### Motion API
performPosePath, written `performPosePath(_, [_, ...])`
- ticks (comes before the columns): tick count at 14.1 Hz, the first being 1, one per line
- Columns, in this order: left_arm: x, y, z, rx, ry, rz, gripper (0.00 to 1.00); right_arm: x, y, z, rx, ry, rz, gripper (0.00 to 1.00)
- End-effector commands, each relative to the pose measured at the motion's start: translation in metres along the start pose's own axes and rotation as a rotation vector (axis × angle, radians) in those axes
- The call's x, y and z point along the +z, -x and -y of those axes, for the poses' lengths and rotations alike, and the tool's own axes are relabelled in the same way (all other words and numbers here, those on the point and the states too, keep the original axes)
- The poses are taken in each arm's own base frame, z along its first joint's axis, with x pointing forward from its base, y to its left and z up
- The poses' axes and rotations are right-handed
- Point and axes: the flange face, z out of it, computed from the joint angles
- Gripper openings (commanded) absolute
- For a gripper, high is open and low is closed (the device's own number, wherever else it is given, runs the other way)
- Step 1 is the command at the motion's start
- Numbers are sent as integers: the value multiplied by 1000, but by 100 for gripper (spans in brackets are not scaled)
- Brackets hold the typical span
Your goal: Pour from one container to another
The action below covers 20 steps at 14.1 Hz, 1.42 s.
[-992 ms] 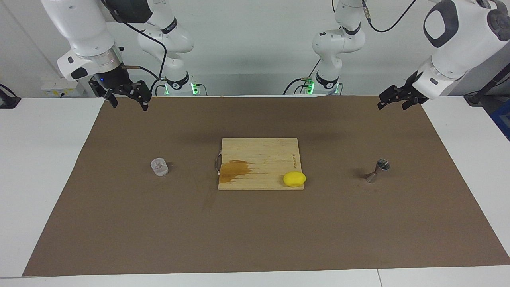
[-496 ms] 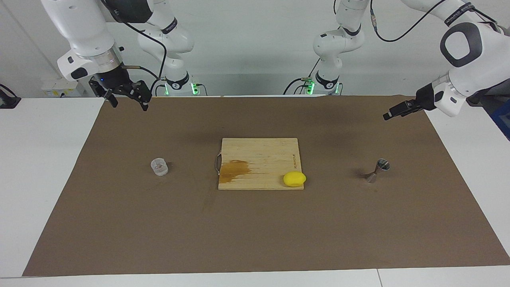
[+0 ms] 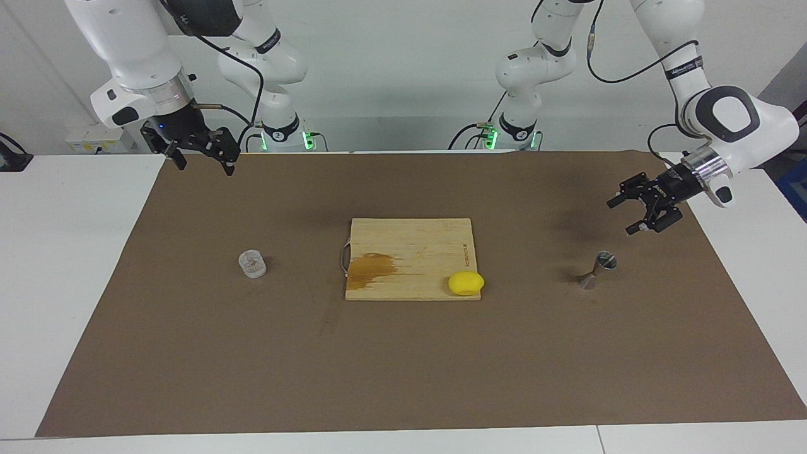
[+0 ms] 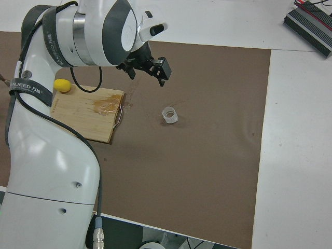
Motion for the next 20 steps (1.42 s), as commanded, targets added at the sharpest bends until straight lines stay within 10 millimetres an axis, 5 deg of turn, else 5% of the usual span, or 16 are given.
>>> performPosePath(1, [7,-27,27,-224,156,73,100,-3,5,-3,-9,-7,-13,100])
performPosePath(5, [20,-49,38,-405,349,156,100,-9,10,-4,-14,-9,-22,100])
performPosePath(14, [75,-47,49,-534,417,171,100,-7,6,-2,-7,2,-42,96])
performPosePath(20, [84,-53,45,-625,482,156,100,-2,4,1,5,4,-25,100])
